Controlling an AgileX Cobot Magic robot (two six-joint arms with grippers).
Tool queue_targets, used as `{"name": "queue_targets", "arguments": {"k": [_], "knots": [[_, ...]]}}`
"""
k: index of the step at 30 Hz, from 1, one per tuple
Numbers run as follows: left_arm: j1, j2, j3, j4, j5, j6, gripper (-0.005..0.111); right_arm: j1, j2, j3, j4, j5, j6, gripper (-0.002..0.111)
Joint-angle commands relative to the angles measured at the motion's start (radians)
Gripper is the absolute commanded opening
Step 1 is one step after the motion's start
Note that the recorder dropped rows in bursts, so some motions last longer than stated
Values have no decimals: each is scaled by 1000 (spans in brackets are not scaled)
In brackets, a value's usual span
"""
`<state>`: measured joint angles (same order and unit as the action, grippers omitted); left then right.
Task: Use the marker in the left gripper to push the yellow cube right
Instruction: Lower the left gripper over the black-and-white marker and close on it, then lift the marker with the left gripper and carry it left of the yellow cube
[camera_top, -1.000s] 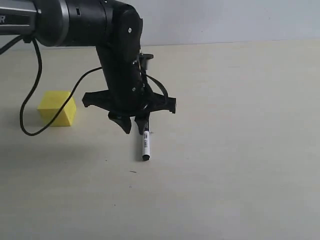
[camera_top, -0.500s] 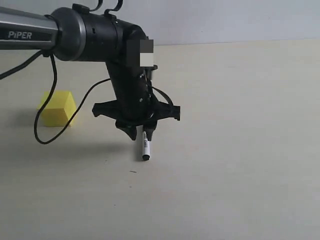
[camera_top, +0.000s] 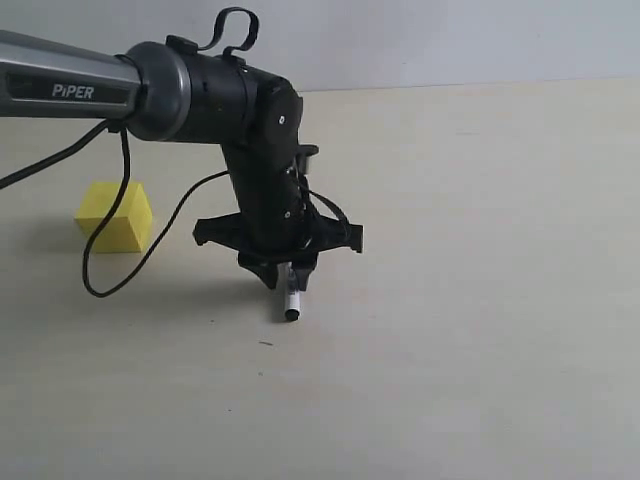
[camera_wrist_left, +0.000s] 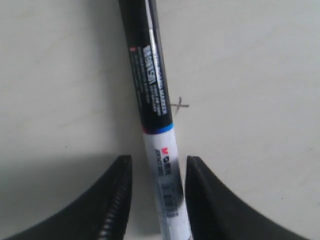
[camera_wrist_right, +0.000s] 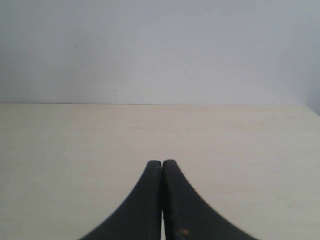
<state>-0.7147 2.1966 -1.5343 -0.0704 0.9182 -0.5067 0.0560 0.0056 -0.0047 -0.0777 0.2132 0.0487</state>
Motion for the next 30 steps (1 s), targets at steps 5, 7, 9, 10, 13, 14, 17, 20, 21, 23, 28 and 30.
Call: {"name": "queue_targets", "arguments": {"k": [5,7,9,10,13,14,17,20,21,23,28,30], "knots": [[-6,14,-8,-7,-14,-2,36,-6,-6,5,-1,-14,4,0],[-6,14,-8,-13,-10,-2,34,-6,-6,5,-1,-14,4,0],[-6,13,-8,-13,-1,-2,24,-6,-6,5,-1,-14,4,0],[-6,11,-8,-13,1,-2,18,-6,-6,5,-1,-14,4,0],[-6,-1,-8,-13,3,26,0,-6,-6,5,-1,-14,4,0],[-6,-9,-8,-13,3,42,0,-6,-6,5,-1,-14,4,0],[-6,-78,-8,-15,27,127,0,-6,-6,5,-1,-14,4,0],[-6,-198,-2,-10,95,229,0,-6,-6,5,-1,-14,4,0],[-6,-270,20,8,122,258,0,-6,-6,5,-1,-14,4,0],[-6,-409,84,70,136,266,0,-6,-6,5,-1,-14,4,0],[136,-782,343,333,223,238,0,-6,-6,5,-1,-14,4,0],[287,-920,449,406,225,255,0,-6,-6,5,-1,-14,4,0]]}}
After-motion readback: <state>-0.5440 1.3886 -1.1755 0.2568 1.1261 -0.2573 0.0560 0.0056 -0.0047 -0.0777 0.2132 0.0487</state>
